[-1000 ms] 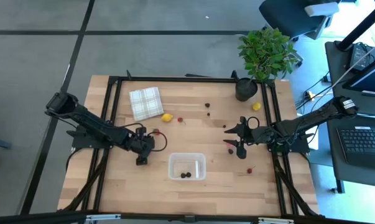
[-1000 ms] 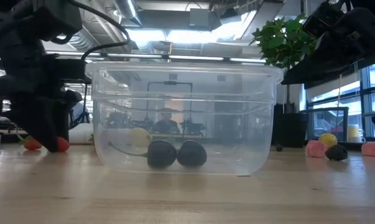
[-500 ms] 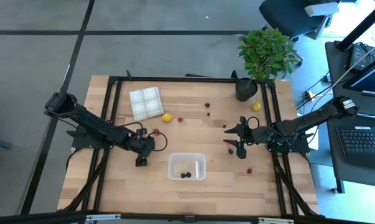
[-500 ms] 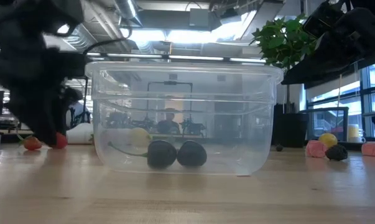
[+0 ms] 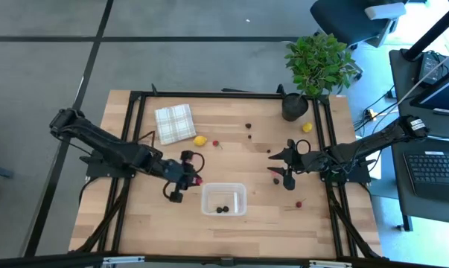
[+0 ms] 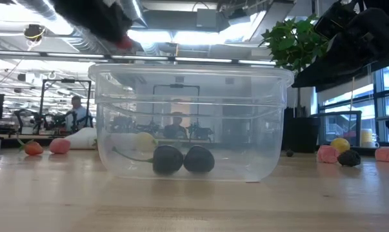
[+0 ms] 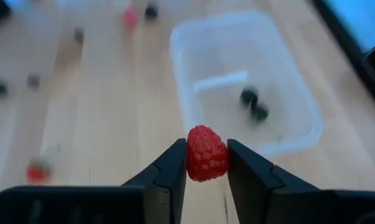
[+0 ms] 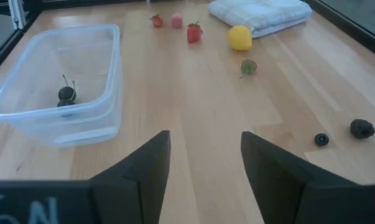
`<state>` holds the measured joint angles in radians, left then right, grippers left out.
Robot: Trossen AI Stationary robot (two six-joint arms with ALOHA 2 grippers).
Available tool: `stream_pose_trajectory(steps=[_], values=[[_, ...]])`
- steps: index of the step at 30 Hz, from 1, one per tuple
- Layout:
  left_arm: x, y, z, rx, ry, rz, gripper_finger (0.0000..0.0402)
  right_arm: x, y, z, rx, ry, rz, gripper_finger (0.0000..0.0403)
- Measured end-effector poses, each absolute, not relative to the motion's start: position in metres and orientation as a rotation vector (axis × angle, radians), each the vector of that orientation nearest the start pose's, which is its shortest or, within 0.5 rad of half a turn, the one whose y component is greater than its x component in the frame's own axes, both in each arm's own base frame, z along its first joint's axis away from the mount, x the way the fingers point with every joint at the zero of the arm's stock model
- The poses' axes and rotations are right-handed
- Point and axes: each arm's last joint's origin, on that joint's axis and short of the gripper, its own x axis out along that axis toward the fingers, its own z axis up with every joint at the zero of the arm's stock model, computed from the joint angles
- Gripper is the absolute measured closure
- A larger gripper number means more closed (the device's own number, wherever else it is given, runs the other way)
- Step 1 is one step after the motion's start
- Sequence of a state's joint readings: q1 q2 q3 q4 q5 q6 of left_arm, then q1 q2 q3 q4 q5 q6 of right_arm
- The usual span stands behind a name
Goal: Pick and placing Produce into tupperware
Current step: Put the raspberry into the transparent bin
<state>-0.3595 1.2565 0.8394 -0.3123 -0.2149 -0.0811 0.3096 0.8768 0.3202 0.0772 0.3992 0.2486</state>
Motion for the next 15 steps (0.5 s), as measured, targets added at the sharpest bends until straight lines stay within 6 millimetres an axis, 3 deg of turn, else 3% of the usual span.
stream_pose_trajectory(steps=[8, 15], values=[[0.271, -0.093, 0.232, 0.198, 0.619, -0.223, 0.0319, 0.17, 0.043, 0.185, 0.058, 0.435, -0.138, 0.0205], [0.299, -0.099, 0.215, 0.221, 0.737, -0.229, 0.0304, 0.17, 0.043, 0.185, 0.062, 0.43, -0.138, 0.0205]])
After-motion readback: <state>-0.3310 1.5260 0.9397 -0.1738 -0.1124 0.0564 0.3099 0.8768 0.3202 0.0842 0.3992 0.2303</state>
